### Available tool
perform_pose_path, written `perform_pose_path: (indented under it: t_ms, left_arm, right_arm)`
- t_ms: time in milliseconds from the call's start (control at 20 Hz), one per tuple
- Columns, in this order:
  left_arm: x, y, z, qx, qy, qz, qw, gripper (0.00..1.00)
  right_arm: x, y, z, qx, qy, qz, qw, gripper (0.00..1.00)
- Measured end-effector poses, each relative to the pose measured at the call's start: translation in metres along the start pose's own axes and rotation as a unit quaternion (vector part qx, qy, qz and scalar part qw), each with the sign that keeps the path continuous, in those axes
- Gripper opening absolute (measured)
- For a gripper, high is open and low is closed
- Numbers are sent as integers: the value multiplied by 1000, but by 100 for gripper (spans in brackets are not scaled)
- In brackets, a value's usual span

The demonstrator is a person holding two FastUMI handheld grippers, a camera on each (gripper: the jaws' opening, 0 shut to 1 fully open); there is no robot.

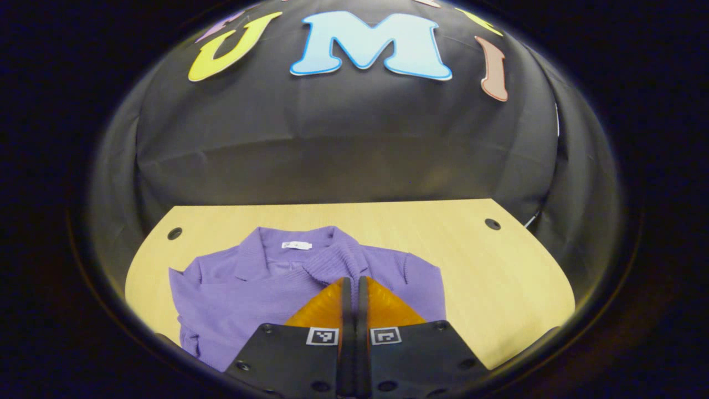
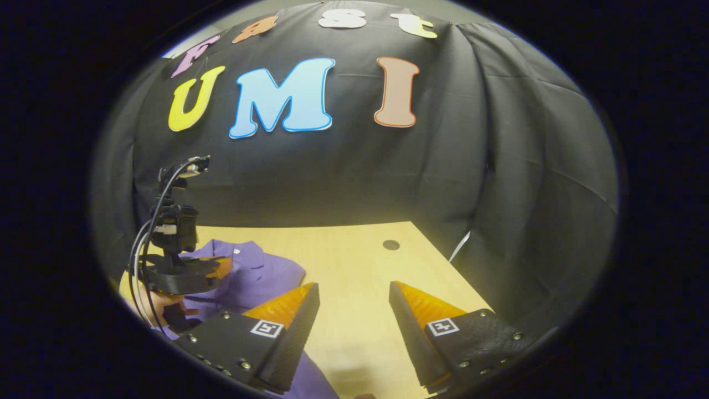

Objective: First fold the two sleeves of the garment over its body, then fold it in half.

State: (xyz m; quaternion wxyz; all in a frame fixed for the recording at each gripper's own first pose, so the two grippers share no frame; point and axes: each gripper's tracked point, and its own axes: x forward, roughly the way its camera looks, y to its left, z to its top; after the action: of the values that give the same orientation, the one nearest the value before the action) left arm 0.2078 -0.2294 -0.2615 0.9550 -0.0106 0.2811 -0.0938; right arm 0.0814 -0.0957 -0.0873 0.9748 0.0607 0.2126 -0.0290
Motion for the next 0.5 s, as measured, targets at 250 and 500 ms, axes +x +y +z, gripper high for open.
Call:
perform_pose_path:
  t_ms: [250,500]
  left_arm:
    - [1,4,-6,2,9,3,1000,7]
    - [-20,3,-13,-25,9,-15,1000,38]
  right_arm:
    - [-2,-4,-27,-29,9,12,999,79]
    - [-11,-4,-51,-22,18,33,999,79]
